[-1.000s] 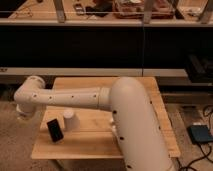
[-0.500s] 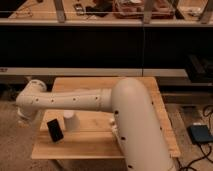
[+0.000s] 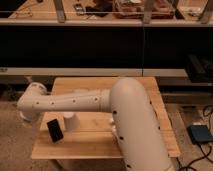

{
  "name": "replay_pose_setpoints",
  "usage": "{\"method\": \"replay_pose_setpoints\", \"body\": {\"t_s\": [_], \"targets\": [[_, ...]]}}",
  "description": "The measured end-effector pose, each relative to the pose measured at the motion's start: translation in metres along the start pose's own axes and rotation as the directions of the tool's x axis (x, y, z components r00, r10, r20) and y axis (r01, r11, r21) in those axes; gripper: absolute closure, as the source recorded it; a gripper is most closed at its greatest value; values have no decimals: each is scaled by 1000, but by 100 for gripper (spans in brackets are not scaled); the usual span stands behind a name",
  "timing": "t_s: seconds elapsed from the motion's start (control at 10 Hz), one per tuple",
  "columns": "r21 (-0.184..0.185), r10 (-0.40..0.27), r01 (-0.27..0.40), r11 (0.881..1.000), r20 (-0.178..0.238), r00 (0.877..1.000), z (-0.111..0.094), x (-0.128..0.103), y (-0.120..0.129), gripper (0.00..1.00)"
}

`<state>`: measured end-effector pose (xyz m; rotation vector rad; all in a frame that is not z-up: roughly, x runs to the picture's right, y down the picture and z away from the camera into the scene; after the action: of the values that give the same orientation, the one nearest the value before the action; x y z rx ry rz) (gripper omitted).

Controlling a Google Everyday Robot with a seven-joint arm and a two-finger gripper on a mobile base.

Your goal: Push the eraser across the table

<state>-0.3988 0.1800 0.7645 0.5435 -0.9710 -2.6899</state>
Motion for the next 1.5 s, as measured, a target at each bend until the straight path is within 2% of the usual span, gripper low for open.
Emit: {"method": "replay_pose_setpoints", "body": {"t_s": [0.2, 0.4, 0.6, 0.9, 1.2, 1.5], "targets": [[-5, -40, 41, 999, 70, 997, 16, -17, -7, 75], [-9, -61, 63, 998, 101, 993, 26, -25, -11, 75], [6, -77, 77, 997, 127, 989, 39, -34, -22, 75], [4, -55, 55, 998, 157, 986, 51, -55, -25, 75], [-5, -21, 23, 1000, 181, 983, 55, -65, -21, 75], [-14, 21, -19, 1000, 175, 984, 53, -74, -15, 75]]}}
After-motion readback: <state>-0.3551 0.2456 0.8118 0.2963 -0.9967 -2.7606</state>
